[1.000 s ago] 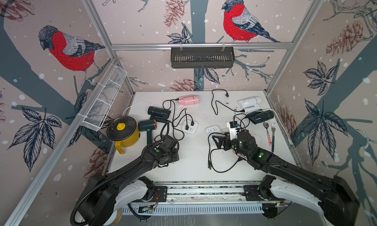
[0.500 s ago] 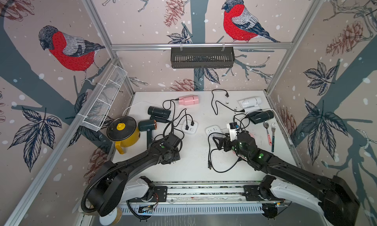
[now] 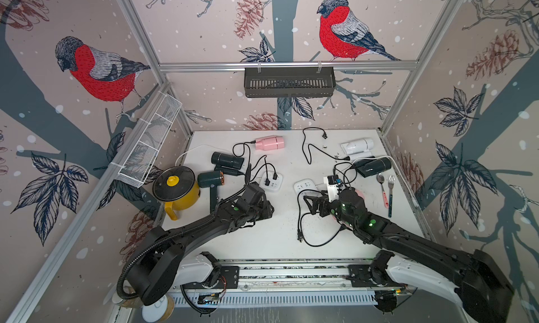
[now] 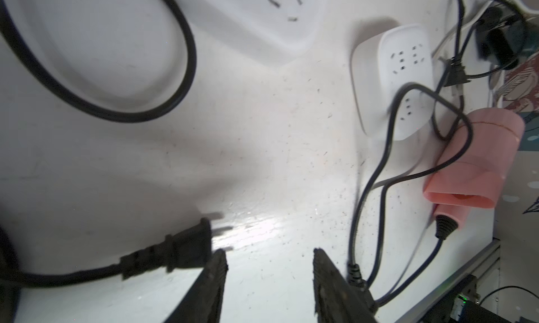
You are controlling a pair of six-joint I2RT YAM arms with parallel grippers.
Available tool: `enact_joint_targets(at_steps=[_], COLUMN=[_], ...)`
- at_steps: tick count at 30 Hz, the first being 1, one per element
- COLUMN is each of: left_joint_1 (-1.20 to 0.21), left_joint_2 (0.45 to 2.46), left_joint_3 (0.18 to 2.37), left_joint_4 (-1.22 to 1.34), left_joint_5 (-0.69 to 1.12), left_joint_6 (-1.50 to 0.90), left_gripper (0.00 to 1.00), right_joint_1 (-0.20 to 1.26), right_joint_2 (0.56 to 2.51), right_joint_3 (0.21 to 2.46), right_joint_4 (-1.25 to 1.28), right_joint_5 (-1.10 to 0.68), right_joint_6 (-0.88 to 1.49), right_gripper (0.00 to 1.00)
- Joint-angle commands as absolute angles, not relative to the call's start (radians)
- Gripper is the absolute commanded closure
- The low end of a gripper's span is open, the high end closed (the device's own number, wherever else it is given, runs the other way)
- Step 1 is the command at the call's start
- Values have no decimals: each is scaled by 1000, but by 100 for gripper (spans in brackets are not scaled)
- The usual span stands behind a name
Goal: Charge the blow dryers
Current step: Adjust the plug at the center of the board.
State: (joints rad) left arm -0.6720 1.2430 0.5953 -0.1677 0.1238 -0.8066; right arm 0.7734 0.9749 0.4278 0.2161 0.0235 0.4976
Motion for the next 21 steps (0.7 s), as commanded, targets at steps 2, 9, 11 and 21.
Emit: enact_joint_targets(at_steps=[2, 9, 11, 21], left_joint_1=[-655, -593, -592, -594], left_joint_2=[1225, 1068, 1033, 974], left_joint_3=[636, 581, 558, 437], left_joint_4=[-306, -442, -455, -399], left_joint_5=[9, -3, -9, 51], left_joint_6=[-802, -821, -815, -822], left_gripper=[52, 49, 49, 42], right_joint_1=[786, 865, 888, 1016], right_joint_2=[983, 1066, 1098, 1249], right_joint_3=[449, 511, 528, 613], right_joint_4=[210, 185, 194, 206], right_joint_5=[44, 117, 118, 159], right_joint_6=[491, 449, 445, 417], right_gripper=[1, 1, 1, 0])
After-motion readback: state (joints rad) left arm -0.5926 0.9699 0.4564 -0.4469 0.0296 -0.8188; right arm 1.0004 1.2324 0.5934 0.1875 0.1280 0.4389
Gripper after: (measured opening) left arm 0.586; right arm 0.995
